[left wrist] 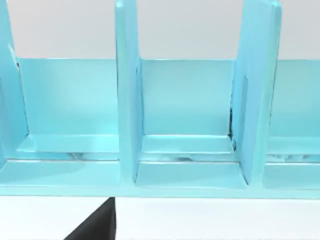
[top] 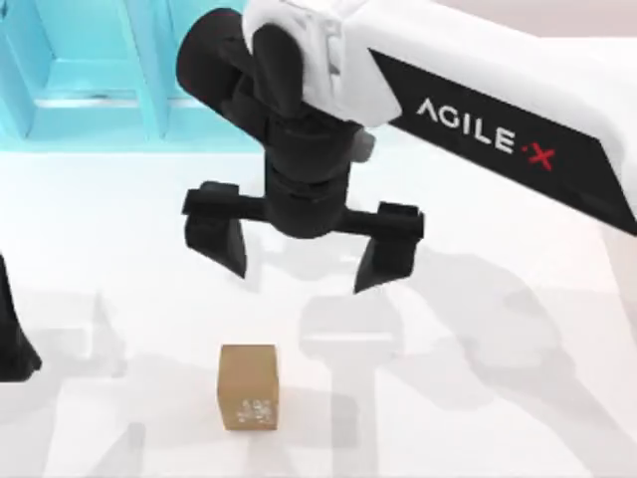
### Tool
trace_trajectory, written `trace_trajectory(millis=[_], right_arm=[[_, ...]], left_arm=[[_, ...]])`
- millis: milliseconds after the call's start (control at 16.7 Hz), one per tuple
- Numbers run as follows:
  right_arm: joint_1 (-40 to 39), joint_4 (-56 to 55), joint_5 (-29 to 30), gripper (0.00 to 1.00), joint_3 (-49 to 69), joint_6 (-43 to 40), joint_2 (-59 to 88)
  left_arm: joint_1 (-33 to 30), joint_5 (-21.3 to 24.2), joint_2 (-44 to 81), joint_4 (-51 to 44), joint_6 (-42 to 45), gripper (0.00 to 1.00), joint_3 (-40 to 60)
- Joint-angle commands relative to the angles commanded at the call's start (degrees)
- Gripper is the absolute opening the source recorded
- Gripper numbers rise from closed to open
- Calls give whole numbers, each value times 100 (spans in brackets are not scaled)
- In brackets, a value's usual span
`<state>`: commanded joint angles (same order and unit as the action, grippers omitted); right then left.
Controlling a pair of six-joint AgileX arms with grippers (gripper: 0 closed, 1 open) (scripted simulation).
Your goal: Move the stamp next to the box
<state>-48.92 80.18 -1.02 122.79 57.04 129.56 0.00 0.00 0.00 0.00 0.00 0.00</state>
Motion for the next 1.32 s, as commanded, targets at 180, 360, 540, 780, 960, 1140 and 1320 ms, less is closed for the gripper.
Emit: trace_trajectory(millis=[180, 360, 540, 780, 960, 1140, 1320], right_arm=[[-530, 387, 55, 100, 561, 161, 399], [-853, 575, 97, 100, 826, 213, 549], [-897, 586, 105, 100, 838, 207, 538], [-874, 577, 99, 100, 829, 204, 530], [-880, 350, 105, 100, 601, 190, 526], [-886, -378, 105, 100, -112, 197, 545], [-900, -1243, 106, 100, -926, 209, 576]], left_arm=[[0, 0, 0, 0, 0, 100, 0], [0, 0, 0, 0, 0, 100, 0], [0, 0, 0, 0, 0, 100, 0], [0, 0, 0, 0, 0, 100, 0], [0, 0, 0, 0, 0, 100, 0], [0, 0, 0, 0, 0, 100, 0], [0, 0, 0, 0, 0, 100, 0]])
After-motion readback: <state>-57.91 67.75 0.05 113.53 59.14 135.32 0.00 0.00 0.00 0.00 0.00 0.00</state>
